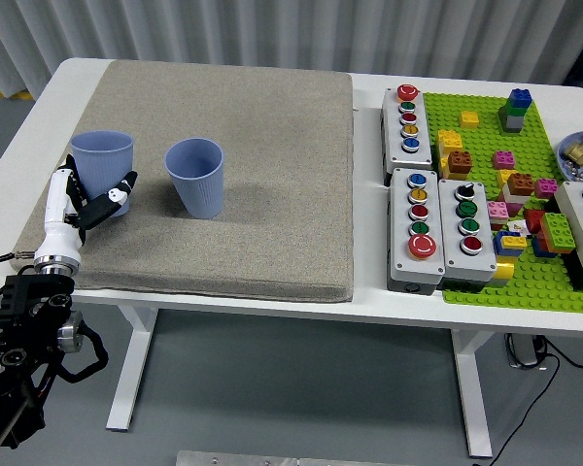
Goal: Pick cup pour cup place
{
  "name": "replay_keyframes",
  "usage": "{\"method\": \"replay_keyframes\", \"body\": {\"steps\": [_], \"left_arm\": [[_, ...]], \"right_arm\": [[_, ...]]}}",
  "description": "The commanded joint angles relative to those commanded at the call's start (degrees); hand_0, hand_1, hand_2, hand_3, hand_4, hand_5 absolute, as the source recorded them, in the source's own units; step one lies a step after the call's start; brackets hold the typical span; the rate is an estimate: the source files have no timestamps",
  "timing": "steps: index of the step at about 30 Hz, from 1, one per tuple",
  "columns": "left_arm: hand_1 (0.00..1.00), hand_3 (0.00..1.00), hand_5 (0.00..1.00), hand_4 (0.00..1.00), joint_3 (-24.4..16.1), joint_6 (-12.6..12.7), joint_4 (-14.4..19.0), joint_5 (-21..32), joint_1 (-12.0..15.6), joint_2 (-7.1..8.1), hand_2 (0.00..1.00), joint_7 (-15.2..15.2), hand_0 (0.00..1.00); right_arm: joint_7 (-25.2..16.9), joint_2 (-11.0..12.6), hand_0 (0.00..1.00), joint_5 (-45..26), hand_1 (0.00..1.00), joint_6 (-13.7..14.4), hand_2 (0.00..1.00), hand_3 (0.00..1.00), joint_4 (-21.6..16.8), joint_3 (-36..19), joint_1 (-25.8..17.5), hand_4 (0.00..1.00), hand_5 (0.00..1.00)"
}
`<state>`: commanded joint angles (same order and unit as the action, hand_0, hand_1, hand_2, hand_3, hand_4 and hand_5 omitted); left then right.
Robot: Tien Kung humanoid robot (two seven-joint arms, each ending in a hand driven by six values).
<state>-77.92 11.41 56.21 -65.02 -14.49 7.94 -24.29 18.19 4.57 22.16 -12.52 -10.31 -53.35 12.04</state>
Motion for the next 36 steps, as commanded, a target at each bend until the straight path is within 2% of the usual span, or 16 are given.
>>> {"method": "replay_keyframes", "body": {"steps": [36], "left_arm": [[0.571,0.571,0.092,0.461,0.3,0.5,0.2,0.6,0.0,-0.05,0.731,-0.2,0.513]], "right_arm": [[0.0,0.0,0.747,0.0,0.699,0.1,0.751,0.605,0.0,-0.1,0.0,0.117,0.265]]}}
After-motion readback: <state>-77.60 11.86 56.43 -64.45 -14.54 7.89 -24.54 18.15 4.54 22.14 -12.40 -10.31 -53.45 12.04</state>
